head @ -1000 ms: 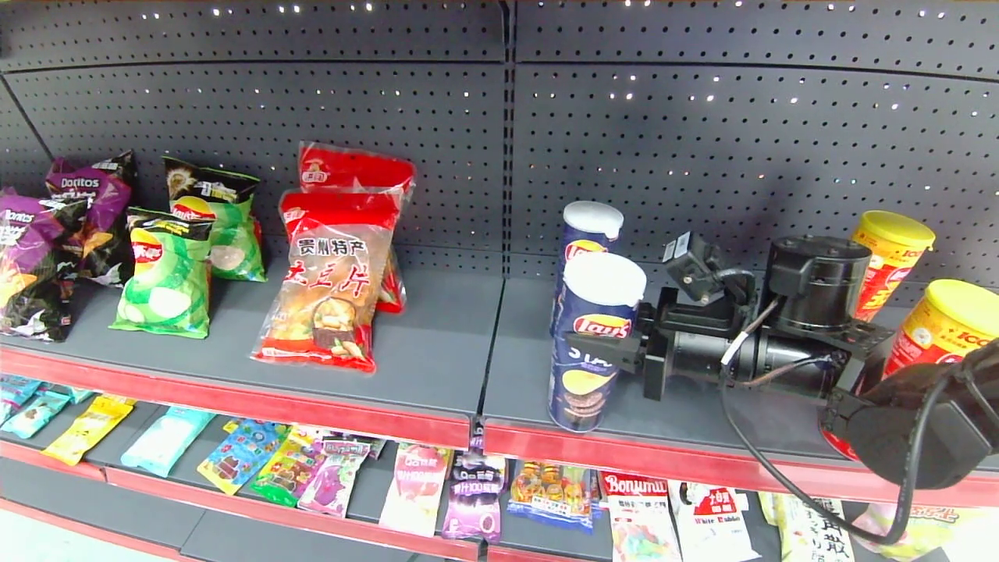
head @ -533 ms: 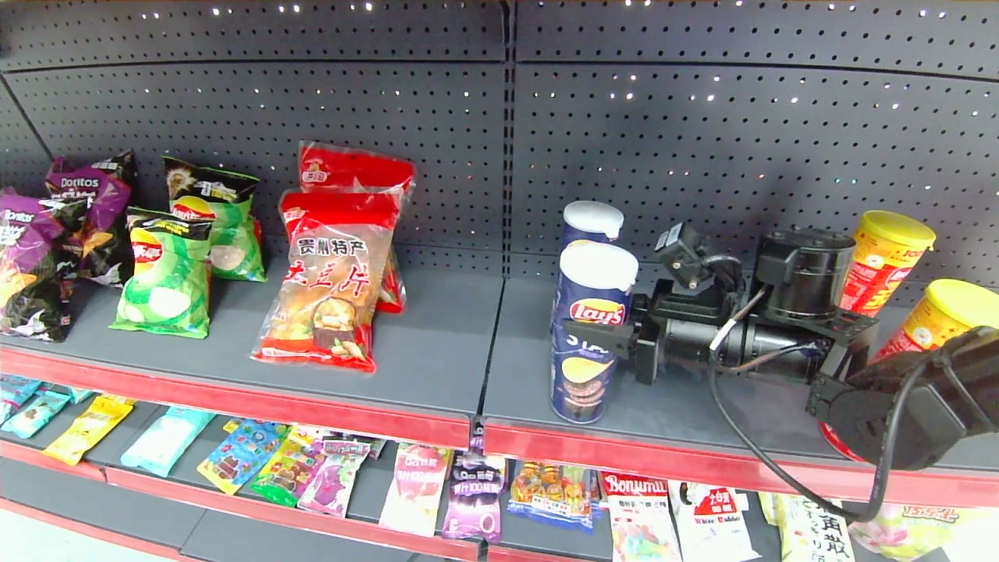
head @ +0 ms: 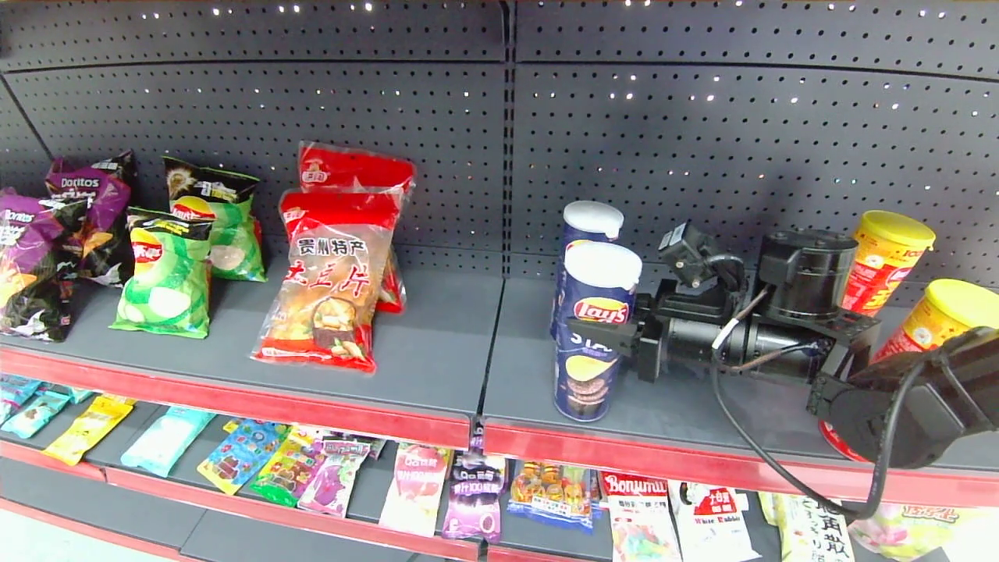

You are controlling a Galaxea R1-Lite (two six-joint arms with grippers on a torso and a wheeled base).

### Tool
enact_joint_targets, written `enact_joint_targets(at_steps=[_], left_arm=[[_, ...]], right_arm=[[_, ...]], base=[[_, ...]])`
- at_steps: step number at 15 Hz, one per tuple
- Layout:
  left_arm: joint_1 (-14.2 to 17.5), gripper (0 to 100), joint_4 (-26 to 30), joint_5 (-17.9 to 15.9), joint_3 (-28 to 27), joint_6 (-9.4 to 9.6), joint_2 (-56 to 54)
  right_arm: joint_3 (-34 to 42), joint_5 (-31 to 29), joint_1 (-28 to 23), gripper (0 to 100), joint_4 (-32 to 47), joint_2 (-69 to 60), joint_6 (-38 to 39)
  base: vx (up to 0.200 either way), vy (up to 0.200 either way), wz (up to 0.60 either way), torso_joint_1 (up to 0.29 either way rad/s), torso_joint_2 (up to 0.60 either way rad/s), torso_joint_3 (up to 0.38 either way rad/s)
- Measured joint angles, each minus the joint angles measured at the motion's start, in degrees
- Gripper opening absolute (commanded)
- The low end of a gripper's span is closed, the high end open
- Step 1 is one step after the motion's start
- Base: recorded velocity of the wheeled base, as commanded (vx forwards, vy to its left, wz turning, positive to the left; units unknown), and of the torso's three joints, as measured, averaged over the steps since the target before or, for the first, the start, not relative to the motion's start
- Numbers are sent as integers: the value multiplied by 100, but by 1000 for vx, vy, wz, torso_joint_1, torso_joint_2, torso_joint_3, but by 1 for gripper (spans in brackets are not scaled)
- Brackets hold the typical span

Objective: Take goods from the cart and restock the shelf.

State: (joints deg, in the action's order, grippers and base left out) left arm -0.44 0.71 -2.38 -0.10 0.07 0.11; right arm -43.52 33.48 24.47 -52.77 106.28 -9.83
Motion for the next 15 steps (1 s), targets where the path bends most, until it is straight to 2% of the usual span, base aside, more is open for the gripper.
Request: enact_joint_targets(at_steps=[13,14,15], left_arm=[[0,100,0,0,0,2,0],[0,100,0,0,0,2,0],[0,100,0,0,0,2,0]], right_arm=[[155,11,-13,0,-49,72,-29],[182,11,-13,100,-88,78,-32],[196,13,-9,100,-117,91,-29]], base=[[0,0,0,0,0,0],[0,0,0,0,0,0],[0,0,0,0,0,0]])
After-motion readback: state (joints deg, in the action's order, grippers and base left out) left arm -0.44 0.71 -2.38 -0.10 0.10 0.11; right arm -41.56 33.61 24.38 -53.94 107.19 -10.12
